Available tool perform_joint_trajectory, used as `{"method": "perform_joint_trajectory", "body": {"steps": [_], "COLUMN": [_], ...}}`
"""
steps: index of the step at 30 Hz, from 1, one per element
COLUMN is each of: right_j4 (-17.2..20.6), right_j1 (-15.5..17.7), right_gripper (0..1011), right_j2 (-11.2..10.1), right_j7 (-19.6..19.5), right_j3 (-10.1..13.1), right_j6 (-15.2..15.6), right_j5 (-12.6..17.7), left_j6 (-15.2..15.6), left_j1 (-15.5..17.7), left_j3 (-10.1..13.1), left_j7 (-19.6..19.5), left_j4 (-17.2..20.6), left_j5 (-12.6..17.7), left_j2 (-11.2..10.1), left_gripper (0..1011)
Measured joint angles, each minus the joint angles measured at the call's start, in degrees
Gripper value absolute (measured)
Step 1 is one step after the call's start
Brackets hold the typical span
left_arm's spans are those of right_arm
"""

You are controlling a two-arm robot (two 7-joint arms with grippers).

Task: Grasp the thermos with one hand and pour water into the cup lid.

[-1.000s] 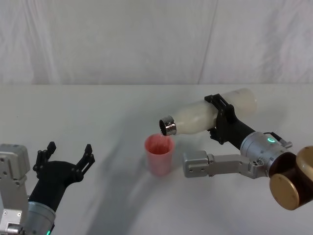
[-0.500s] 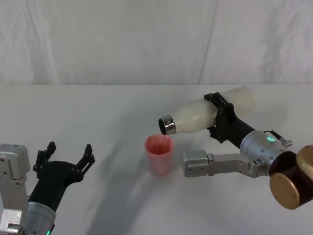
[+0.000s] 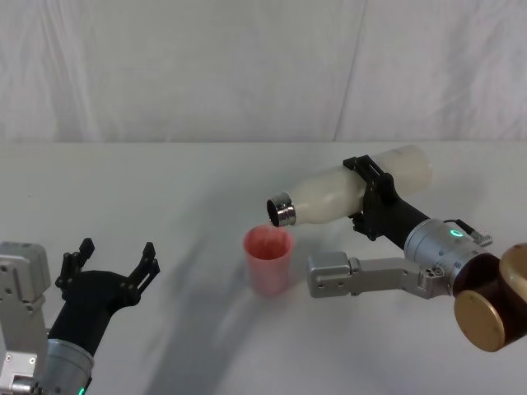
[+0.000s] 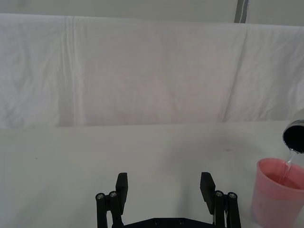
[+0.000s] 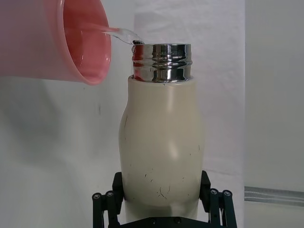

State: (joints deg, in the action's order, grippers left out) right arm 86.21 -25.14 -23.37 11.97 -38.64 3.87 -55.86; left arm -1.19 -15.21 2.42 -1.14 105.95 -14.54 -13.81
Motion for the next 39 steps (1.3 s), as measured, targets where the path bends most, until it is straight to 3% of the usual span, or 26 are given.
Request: {"method": "perform_joint_trajectory", "body": {"steps": [39], "right_j4": [0.5], "right_j1": [-0.2], "right_gripper": [951], "right_j2": [-0.5], "right_j7": [0.4], "right_j3": [-0.3], "right_j6": [0.3], "right_j5": [-0.8], "left_j6": [0.0], "left_j1": [0.0], "left_j3": [0.0], "left_j7": [0.0], "left_j4": [0.0], "left_j5": [0.0], "left_j2": [0.0], "left_gripper": [1001]}}
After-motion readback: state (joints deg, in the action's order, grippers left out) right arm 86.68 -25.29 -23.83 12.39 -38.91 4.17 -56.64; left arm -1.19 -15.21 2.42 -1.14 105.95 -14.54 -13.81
